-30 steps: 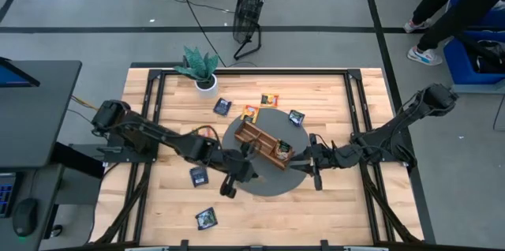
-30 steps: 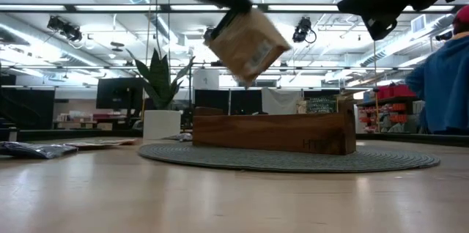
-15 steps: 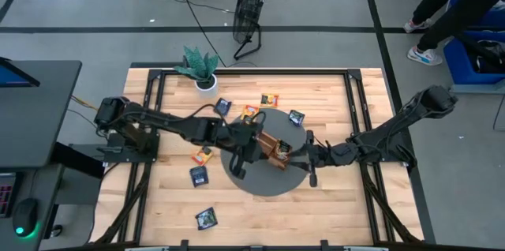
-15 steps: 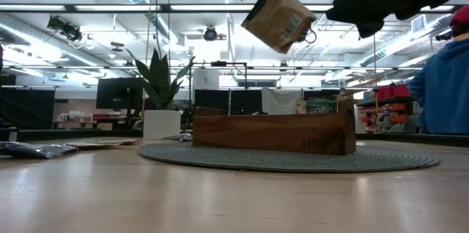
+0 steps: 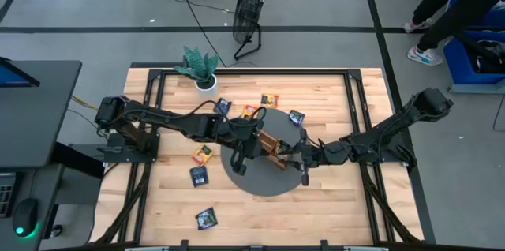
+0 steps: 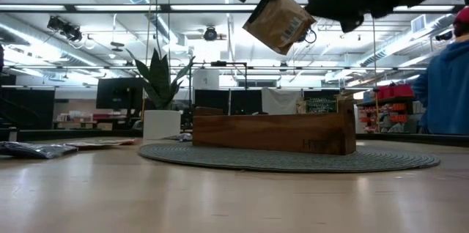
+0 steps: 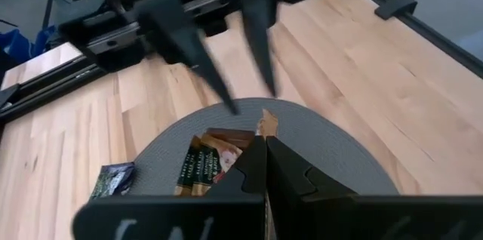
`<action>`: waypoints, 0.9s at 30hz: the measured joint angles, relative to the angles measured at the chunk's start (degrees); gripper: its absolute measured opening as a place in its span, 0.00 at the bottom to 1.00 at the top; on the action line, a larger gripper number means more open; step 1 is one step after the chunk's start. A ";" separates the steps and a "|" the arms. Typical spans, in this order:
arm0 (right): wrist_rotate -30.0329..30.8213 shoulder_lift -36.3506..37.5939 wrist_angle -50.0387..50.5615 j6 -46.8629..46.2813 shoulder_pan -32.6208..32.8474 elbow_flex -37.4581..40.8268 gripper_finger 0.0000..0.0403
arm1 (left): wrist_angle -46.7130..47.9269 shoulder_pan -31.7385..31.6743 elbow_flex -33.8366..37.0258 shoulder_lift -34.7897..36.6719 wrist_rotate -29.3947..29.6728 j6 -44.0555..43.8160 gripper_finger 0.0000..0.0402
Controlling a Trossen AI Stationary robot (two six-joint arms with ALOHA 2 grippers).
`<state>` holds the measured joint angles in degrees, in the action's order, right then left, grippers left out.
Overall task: Pick & Place Tea
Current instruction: Put the brown tea bag into the right section of the wooden organizer
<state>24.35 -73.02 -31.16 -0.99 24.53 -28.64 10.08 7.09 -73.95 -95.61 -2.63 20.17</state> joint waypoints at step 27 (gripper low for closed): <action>0.28 -8.91 20.90 -4.37 -3.52 -14.69 0.02 | 1.72 -0.10 0.13 -0.13 0.22 -0.56 0.01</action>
<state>24.63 -81.93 -10.27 -5.36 21.02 -43.33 11.80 6.98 -73.82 -95.74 -2.42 19.60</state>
